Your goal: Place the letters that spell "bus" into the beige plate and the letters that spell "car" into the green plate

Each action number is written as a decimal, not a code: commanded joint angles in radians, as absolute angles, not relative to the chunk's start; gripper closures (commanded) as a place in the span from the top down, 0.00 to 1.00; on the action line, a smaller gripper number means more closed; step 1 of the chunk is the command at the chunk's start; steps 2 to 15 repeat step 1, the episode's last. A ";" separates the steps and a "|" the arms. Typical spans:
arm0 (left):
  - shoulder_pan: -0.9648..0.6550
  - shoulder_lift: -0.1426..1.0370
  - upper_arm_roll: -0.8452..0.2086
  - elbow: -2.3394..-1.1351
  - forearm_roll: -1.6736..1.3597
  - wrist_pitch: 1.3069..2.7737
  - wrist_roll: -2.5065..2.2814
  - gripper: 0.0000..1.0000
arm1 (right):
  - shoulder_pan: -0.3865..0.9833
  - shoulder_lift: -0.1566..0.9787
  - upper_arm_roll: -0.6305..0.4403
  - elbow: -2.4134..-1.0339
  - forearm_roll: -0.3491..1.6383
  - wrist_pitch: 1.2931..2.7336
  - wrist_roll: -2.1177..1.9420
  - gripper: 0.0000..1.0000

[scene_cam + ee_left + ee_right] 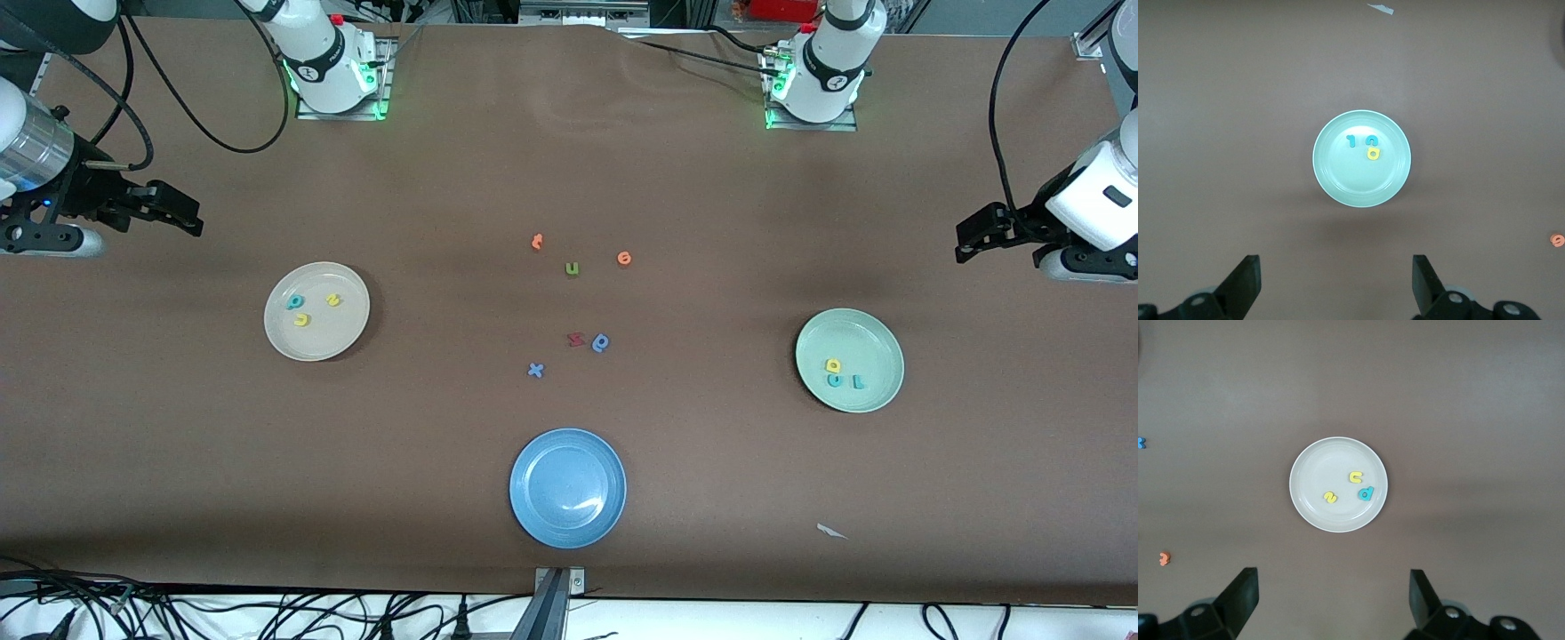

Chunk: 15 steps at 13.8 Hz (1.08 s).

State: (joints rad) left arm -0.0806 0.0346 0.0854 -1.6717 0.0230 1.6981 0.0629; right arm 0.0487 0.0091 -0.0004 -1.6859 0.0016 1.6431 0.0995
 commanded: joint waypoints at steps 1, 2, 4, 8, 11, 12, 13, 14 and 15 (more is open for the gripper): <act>-0.091 0.018 0.100 -1.674 -0.011 1.671 0.113 1.00 | 0.034 0.018 0.011 -1.661 0.021 1.631 0.086 1.00; -0.091 0.018 0.100 -1.674 -0.011 1.671 0.113 1.00 | 0.034 0.018 0.011 -1.661 0.021 1.631 0.086 1.00; -0.091 0.018 0.100 -1.674 -0.011 1.671 0.113 1.00 | 0.034 0.018 0.011 -1.661 0.021 1.631 0.086 1.00; -0.091 0.018 0.100 -1.674 -0.011 1.671 0.113 1.00 | 0.034 0.018 0.011 -1.661 0.021 1.631 0.086 1.00; -0.091 0.018 0.100 -1.674 -0.011 1.671 0.113 1.00 | 0.034 0.018 0.011 -1.661 0.021 1.631 0.086 1.00; -0.091 0.018 0.100 -1.674 -0.011 1.671 0.113 1.00 | 0.034 0.018 0.011 -1.661 0.021 1.631 0.086 1.00; -0.091 0.018 0.100 -1.674 -0.011 1.671 0.113 1.00 | 0.034 0.018 0.011 -1.661 0.021 1.631 0.086 1.00; -0.091 0.018 0.100 -1.674 -0.011 1.671 0.113 1.00 | 0.034 0.018 0.011 -1.661 0.021 1.631 0.086 1.00; -0.091 0.018 0.100 -1.674 -0.011 1.671 0.113 1.00 | 0.034 0.018 0.011 -1.661 0.021 1.631 0.086 1.00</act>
